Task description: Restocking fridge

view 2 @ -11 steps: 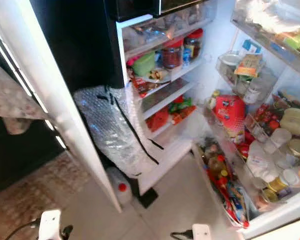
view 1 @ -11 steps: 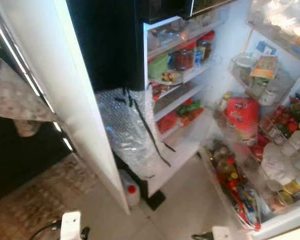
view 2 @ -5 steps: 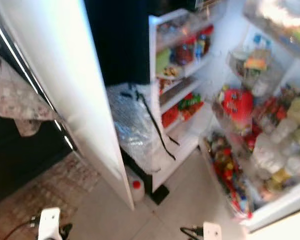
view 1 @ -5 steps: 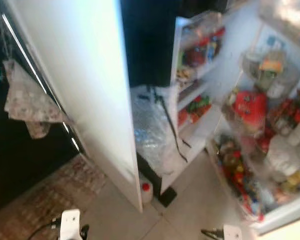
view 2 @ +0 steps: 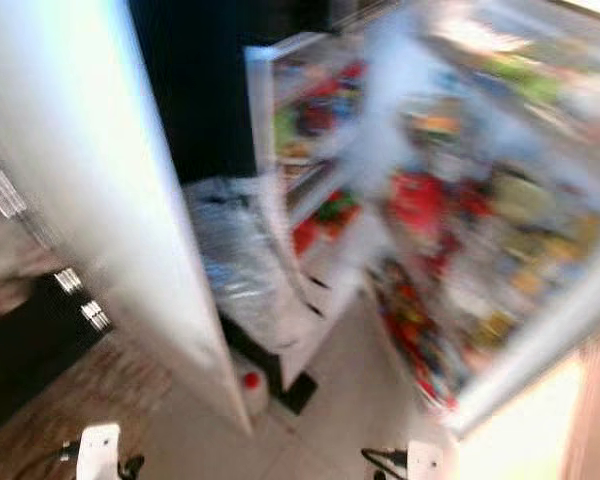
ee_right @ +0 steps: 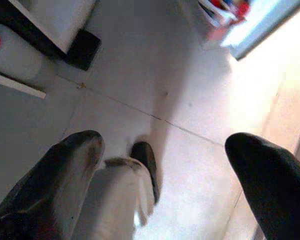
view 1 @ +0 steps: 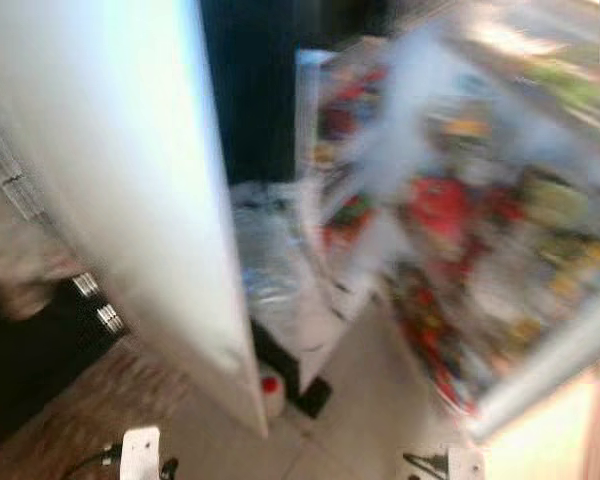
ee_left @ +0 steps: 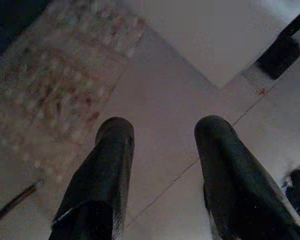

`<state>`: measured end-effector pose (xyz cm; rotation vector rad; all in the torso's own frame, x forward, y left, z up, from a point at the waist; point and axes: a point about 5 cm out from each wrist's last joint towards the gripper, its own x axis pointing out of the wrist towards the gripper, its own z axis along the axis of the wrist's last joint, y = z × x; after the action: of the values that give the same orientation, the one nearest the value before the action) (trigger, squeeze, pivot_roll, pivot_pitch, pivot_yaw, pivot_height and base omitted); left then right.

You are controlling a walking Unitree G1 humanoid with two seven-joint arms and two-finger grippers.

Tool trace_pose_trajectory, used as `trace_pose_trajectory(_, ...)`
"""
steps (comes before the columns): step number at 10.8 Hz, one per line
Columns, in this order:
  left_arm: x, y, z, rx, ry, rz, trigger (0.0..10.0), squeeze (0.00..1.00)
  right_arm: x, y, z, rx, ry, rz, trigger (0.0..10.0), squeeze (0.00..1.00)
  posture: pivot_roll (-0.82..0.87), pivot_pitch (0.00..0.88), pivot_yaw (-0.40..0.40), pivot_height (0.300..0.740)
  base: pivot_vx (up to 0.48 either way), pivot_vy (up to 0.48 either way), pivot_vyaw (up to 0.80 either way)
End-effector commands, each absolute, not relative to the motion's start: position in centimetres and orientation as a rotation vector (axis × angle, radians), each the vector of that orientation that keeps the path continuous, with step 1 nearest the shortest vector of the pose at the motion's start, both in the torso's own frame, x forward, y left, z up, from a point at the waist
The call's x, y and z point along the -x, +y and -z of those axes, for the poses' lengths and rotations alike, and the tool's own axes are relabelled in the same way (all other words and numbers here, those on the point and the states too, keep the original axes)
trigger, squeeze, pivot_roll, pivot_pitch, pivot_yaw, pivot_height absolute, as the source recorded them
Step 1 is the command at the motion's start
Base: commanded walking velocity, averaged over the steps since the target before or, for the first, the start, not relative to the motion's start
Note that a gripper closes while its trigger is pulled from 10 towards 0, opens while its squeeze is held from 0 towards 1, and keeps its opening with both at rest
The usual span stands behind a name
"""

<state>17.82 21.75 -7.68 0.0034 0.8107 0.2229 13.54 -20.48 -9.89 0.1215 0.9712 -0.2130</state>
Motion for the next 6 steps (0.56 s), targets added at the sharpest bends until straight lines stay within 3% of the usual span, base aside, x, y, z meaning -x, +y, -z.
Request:
trace_pose_trajectory(1, -17.02, 22.07, 8.01, -0.018, 0.838, -0.227, 10.0, 0.00, -13.51, -20.20, 9.97, -0.135, 0.977, 0.212, 10.0, 0.00, 0.00, 0.003, 0.051, 0.740, 0.000, 0.000, -0.70)
trace_pose_trajectory(4, -17.03, 22.28, 7.95, -0.024, 0.834, -0.236, 10.0, 0.00, -13.60, -20.15, 9.94, -0.133, 0.973, 0.202, 10.0, 0.00, 0.00, 0.012, 0.050, 0.740, 0.000, 0.000, -0.61)
trace_pose_trajectory(6, -17.08, 22.16, 7.95, -0.029, 0.835, -0.228, 10.0, 0.00, -13.71, -20.17, 9.87, -0.130, 0.963, 0.197, 10.0, 0.00, 0.00, 0.014, 0.053, 0.740, 0.000, 0.000, 0.00)
